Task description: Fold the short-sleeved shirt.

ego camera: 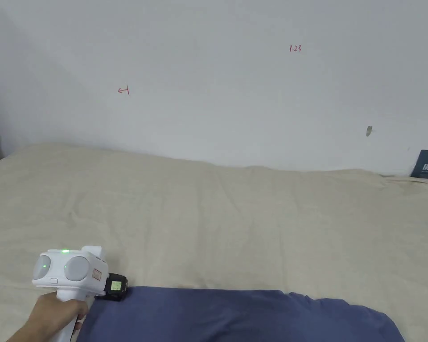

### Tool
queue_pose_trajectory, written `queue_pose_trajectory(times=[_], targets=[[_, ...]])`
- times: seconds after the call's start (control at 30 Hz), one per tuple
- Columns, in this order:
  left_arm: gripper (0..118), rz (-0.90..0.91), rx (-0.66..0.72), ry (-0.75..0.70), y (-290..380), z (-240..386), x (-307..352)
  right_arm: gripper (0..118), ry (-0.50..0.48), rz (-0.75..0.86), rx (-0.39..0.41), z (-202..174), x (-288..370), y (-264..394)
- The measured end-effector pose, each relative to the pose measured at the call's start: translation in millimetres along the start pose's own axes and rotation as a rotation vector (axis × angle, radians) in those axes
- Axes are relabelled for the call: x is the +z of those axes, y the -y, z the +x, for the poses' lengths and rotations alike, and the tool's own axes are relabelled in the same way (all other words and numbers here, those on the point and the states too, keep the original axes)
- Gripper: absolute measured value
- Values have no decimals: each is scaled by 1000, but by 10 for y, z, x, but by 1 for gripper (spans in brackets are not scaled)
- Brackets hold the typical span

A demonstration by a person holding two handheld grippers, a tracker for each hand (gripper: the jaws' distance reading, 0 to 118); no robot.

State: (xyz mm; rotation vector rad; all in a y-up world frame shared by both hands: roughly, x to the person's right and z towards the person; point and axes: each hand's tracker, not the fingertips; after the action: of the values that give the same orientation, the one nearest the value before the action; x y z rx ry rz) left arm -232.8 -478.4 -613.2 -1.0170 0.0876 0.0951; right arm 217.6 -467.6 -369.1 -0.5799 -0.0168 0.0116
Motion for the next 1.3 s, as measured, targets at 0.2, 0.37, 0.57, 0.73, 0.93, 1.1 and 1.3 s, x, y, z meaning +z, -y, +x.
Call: queue_pose_trajectory(times=[0.2,0.37,0.57,0.73,0.93,1.1,1.3], targets=[[56,16,-56,-66,-31,174,-18,0,7,-1,-3,41,-31,-18],[19,27,-102,-36,121,306,199,0,14,-3,-20,64,-27,-29],[0,26,-19,52,42,30,206,0,15,-1,-23,81,-15,-28],[0,77,9,142,47,-174,364,0,14,2,-30,143,0,-73],[0,159,-2,175,142,-132,678,0,44,-39,-44,384,-169,-183],[0,222,-48,169,208,-13,872,0,88,-98,-104,792,-510,-391],[0,247,-62,162,282,60,1030,5,99,-180,-114,1285,-1169,-832]])
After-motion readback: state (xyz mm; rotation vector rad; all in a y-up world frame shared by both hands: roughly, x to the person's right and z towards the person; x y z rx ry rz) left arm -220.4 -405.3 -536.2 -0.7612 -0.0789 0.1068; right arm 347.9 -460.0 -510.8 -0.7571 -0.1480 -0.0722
